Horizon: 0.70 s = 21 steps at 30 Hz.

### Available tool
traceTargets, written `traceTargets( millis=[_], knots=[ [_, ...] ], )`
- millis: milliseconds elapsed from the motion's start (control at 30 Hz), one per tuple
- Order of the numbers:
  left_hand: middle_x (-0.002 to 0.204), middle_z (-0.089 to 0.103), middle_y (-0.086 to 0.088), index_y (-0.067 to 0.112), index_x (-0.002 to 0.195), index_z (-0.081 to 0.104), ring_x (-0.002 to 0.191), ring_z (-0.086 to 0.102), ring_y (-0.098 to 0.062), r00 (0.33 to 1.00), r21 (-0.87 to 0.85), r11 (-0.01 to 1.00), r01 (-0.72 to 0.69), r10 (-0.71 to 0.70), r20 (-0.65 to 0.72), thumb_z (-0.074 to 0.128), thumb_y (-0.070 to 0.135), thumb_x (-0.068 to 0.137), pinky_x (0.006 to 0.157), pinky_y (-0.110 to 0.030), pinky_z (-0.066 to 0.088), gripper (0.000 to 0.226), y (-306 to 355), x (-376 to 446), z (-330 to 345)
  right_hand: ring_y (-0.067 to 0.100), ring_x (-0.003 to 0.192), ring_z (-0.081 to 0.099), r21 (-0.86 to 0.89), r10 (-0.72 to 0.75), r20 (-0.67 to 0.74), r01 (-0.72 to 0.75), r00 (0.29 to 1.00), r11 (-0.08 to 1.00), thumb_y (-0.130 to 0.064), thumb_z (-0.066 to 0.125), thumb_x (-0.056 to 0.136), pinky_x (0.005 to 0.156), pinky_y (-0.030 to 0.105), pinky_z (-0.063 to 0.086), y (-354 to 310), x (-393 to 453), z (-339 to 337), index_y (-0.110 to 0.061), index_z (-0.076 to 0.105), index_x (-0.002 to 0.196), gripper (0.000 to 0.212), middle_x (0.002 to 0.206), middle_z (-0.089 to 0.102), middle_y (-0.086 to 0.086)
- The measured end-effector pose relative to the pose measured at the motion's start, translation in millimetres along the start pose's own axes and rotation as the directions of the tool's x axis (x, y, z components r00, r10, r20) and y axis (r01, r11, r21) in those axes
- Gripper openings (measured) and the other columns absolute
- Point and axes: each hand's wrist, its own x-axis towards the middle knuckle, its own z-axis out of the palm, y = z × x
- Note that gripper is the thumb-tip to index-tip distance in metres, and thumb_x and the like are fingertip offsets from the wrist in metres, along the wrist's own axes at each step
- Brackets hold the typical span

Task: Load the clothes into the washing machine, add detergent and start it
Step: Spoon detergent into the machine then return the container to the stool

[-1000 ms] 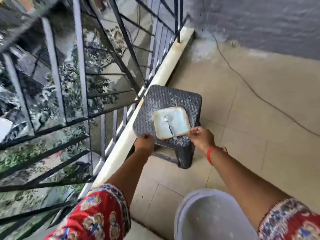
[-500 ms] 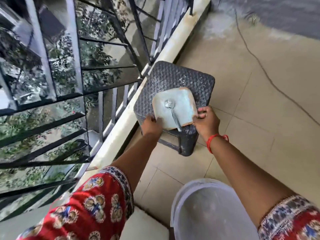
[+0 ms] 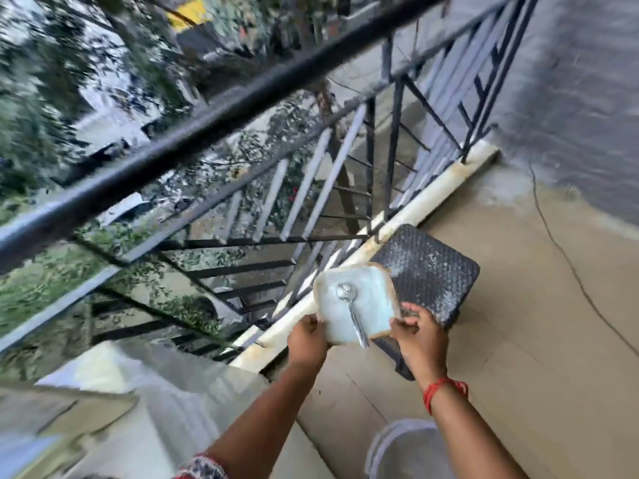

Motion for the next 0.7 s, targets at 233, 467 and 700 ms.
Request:
traceTargets(
  millis=[233, 467, 700],
  knots=[
    [0.085, 0.067, -0.006, 0.02, 0.081, 0.059, 0.088, 0.067, -0.031, 0.995, -0.282, 0.956, -0.083, 0.063, -0.082, 0.055, 0.023, 0.092, 0.08, -0.056, 0.055, 0.012, 12.8, -92.2, -124.5, -0.013, 0.047, 0.057, 0.01, -0.166, 0.138, 0.166, 0.976, 0.986, 0.003, 0.069, 0.083, 0.047, 0.002, 0.04, -82.2, -104.4, 25.9, -0.005, 0.058, 0.11, 0.03, 0.086, 0.067, 0.017],
    [0.106, 0.065, -0.013, 0.015, 0.101, 0.057, 0.092, 0.069, -0.026, 0.992, -0.551, 0.825, -0.125, 0.122, -0.041, 0.052, 0.019, 0.099, 0.08, -0.052, 0.058, 0.007, -53.0, -199.6, -238.9, -0.007, 0.044, 0.055, -0.07, -0.203, 0.353, 0.242, 0.913, 0.968, 0.004, 0.069, 0.082, 0.046, 0.007, 0.04, -100.6, -225.5, 78.4, 0.0, 0.059, 0.104, 0.025, 0.063, 0.063, -0.001],
    [0.102, 0.07, -0.011, 0.013, 0.097, 0.065, 0.092, 0.067, -0.027, 0.978, -0.554, 0.825, -0.112, -0.005, -0.207, 0.057, 0.03, 0.095, 0.086, -0.041, 0.054, 0.018, -163.2, -269.2, -324.9, 0.03, 0.092, 0.056, -0.201, -0.646, 0.453, 0.777, 0.614, 0.597, -0.023, 0.073, 0.078, 0.086, 0.04, 0.047, -89.8, -367.4, 135.9, -0.013, 0.055, 0.106, 0.034, 0.103, 0.055, 0.009]
  ],
)
